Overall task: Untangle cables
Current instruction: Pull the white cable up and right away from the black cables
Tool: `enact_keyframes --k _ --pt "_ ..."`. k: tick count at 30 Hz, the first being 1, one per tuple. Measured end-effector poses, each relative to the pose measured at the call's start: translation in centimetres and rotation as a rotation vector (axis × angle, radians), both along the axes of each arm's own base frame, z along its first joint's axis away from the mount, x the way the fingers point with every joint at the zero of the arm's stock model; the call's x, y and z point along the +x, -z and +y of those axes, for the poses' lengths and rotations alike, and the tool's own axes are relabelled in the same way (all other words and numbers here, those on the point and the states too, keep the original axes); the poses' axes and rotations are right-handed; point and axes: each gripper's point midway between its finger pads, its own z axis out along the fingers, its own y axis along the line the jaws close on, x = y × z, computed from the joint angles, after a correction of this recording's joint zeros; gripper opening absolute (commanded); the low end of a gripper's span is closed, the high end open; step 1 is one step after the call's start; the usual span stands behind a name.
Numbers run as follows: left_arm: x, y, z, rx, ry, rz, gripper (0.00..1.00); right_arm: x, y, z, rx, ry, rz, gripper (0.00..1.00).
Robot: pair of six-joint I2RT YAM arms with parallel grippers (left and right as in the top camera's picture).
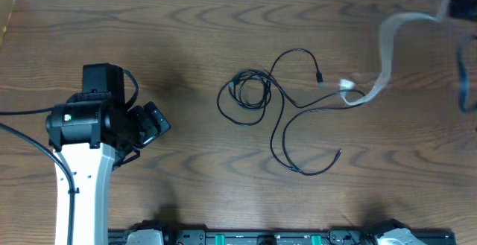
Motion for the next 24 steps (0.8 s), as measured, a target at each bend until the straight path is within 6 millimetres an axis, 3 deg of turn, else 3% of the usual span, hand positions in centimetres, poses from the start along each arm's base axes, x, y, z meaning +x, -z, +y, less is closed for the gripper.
enact_keyframes --k 3,7,10,14,19,24 --pt "0.0 0.0 0.0 0.000 0.000 0.000 0.99 0.7 1.9 -2.7 0.004 0.175 0.081 0.01" --pt "0.0 0.0 0.0 0.000 0.000 0.000 0.99 3.4 5.0 -6.6 0.015 0.467 0.193 0.01" --pt "0.0 0.0 0.0 0.000 0.000 0.000 0.99 6.0 8.6 -9.2 -0.034 0.668 0.313 0.01" --pt "0.0 0.0 0.0 0.000 0.000 0.000 0.99 8.1 12.1 -12.1 -0.091 0.868 0.429 0.01" --pt "0.0 0.0 0.0 0.000 0.000 0.000 0.99 8.1 14.9 -16.9 -0.149 1.061 0.556 0.01" --pt "0.0 0.0 0.0 0.000 0.000 0.000 0.99 7.1 18.6 -21.4 -0.192 1.118 0.738 0.01"
